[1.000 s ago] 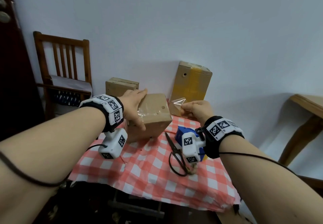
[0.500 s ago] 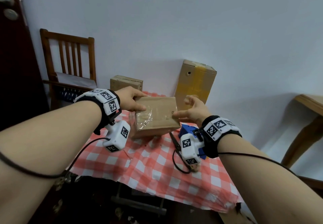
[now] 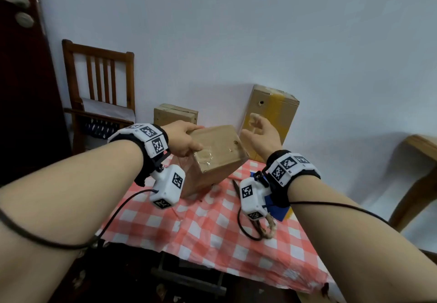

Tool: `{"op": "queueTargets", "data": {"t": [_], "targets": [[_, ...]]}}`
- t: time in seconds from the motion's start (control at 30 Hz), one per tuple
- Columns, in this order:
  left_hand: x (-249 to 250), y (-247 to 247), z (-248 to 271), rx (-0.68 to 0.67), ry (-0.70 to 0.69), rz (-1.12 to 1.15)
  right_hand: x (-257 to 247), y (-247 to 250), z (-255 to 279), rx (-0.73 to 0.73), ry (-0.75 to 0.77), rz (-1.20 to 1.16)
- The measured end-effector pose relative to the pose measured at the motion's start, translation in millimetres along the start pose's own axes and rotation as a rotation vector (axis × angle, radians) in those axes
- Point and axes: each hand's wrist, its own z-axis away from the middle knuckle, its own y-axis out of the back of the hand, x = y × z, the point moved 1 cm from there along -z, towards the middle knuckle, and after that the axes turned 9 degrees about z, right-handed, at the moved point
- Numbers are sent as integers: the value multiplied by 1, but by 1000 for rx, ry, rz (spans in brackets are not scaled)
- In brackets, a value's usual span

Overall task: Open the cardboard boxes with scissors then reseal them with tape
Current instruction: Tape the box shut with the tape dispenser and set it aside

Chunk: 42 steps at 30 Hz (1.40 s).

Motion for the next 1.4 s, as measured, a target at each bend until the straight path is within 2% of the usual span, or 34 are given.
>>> {"op": "queueTargets", "data": {"t": [0.1, 0.17, 0.3, 0.4, 0.57, 0.67, 0.73, 0.77, 0.8, 0.87, 0.9, 0.97, 1.0, 1.07, 1.17, 1.3, 1.4], "targets": [[-6, 2, -6, 82, 19, 60, -7, 4, -2, 94, 36, -10], [-12, 5, -12, 143, -7, -29, -11, 6, -2, 85, 34, -77], [-25, 11, -24, 195, -76, -358, -15, 6, -2, -36, -1, -160], [-31, 16, -28, 205, -98, -412, -18, 4, -2, -161, -52, -224], [-31, 21, -29, 198, -123, -384, -27, 1, 0, -330, -72, -264], [-28, 26, -27, 273, -79, -349, -34, -1, 0, -388, -67, -242], [-17, 27, -22, 392, -134, -176, -40, -3, 2, -462, -77, -252], [-9, 26, -19, 425, -160, -7, -43, -4, 3, -516, -88, -270], [0, 24, -14, 391, -156, 201, -47, -6, 4, -571, -101, -292], [17, 17, -4, 136, -53, 570, -56, -10, 6, -655, -118, -322], [22, 14, 0, -5, 8, 659, -60, -12, 6, -682, -113, -328], [24, 12, 4, -225, 84, 672, -68, -16, 7, -714, -86, -323], [23, 12, 5, -292, 101, 622, -71, -16, 6, -715, -76, -309], [18, 14, 7, -325, 121, 509, -74, -15, 3, -691, -71, -261], [10, 26, 10, -233, 94, 455, -74, -14, -4, -672, -79, -170], [7, 44, 17, -23, 31, 421, -73, -19, -15, -662, -100, 23], [8, 54, 20, 86, 35, 429, -78, -20, -19, -683, -82, 121]]}}
